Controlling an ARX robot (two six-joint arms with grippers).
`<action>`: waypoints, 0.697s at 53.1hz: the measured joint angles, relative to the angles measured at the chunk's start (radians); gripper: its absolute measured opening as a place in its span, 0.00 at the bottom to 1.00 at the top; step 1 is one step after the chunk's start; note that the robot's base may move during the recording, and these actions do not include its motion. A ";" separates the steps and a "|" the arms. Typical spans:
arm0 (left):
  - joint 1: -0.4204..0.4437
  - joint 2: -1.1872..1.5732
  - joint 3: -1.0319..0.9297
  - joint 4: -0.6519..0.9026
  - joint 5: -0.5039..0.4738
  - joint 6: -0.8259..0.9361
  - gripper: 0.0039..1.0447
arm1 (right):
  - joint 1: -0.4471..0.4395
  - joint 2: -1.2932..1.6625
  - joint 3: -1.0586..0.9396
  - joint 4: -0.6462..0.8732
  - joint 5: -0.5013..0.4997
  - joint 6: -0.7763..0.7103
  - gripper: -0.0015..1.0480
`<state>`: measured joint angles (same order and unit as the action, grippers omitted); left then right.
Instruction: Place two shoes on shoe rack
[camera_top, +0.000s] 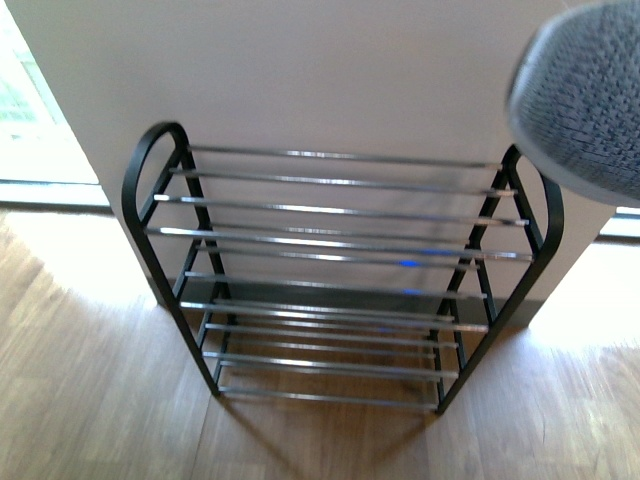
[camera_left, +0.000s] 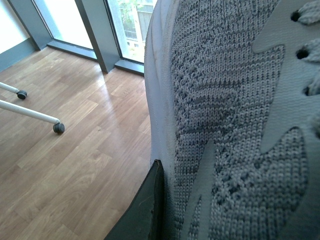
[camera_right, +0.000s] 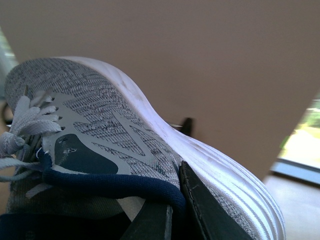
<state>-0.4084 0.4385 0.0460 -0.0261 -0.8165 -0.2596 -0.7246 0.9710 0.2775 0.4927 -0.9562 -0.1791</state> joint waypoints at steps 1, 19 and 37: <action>0.000 0.000 0.000 0.000 0.000 0.000 0.11 | 0.006 0.006 0.004 -0.012 -0.009 -0.001 0.02; 0.000 0.000 0.000 0.000 -0.001 0.000 0.11 | 0.319 0.333 0.216 -0.107 0.384 -0.128 0.02; 0.000 0.000 0.000 0.000 0.001 0.000 0.11 | 0.546 0.672 0.572 -0.231 0.790 -0.122 0.02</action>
<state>-0.4084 0.4389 0.0460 -0.0261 -0.8154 -0.2596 -0.1787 1.6428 0.8494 0.2615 -0.1665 -0.3016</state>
